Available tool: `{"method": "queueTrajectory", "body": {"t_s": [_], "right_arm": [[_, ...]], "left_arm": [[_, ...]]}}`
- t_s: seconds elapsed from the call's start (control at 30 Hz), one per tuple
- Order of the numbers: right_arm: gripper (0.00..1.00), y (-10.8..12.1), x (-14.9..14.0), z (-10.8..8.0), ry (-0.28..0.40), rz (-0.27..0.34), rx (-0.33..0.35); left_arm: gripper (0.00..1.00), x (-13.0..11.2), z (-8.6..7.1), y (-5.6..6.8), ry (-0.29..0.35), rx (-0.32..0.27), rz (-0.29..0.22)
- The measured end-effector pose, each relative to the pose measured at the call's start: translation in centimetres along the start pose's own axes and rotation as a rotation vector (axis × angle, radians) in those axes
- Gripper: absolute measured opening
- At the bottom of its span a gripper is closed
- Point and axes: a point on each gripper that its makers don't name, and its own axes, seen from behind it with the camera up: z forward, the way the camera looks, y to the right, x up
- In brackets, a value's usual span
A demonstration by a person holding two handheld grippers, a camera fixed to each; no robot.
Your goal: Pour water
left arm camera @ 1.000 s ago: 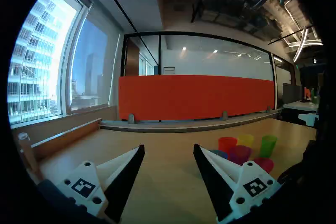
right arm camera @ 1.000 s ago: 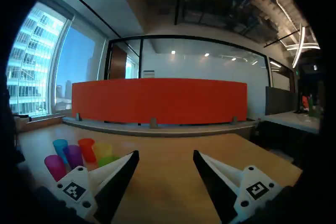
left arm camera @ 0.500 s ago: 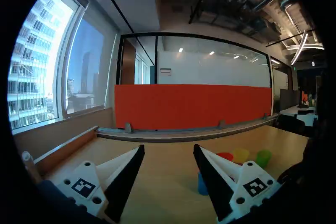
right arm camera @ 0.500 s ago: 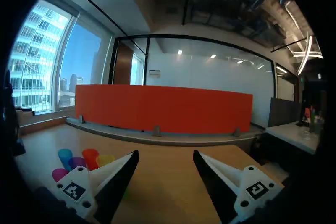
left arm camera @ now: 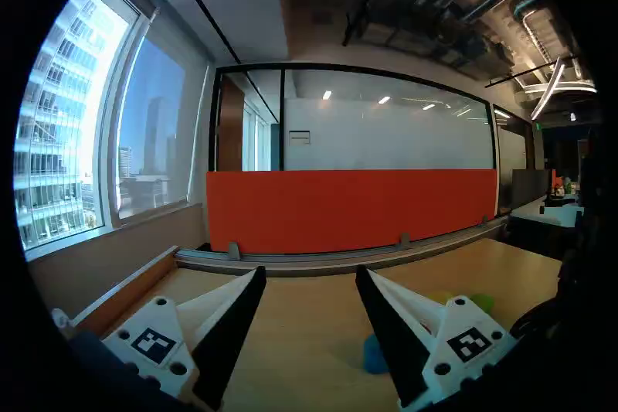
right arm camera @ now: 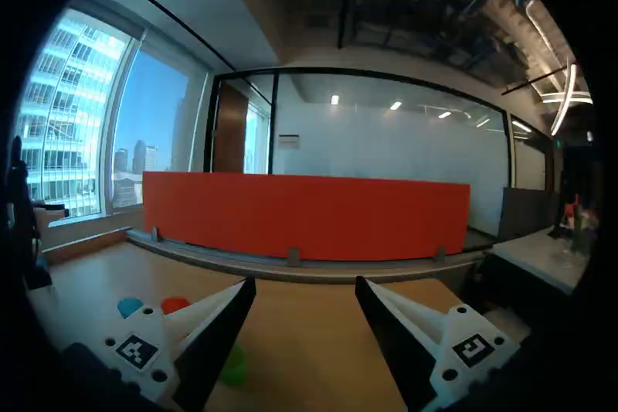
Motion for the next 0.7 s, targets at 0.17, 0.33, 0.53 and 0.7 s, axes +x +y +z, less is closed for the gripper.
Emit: {"method": "queueTrajectory", "body": {"t_s": [0.17, 0.33, 0.53, 0.7], "right_arm": [[1.0, -0.8, 0.7, 0.2, -0.003, 0.007, 0.03], [1.0, -1.3, 0.8, 0.4, -0.011, 0.007, 0.057], [1.0, -2.4, 0.9, 0.2, -0.014, 0.003, 0.132], [1.0, -3.4, 0.8, -0.1, -0.025, -0.005, 0.206]], "left_arm": [[0.86, 0.5, 0.1, 0.2, -0.016, -0.017, -0.003], [0.86, 1.1, 0.2, 1.0, -0.012, -0.058, 0.001], [0.86, 1.8, 0.0, 2.8, -0.009, -0.147, -0.02], [0.86, 1.7, -0.2, 4.5, -0.025, -0.235, -0.038]]}}
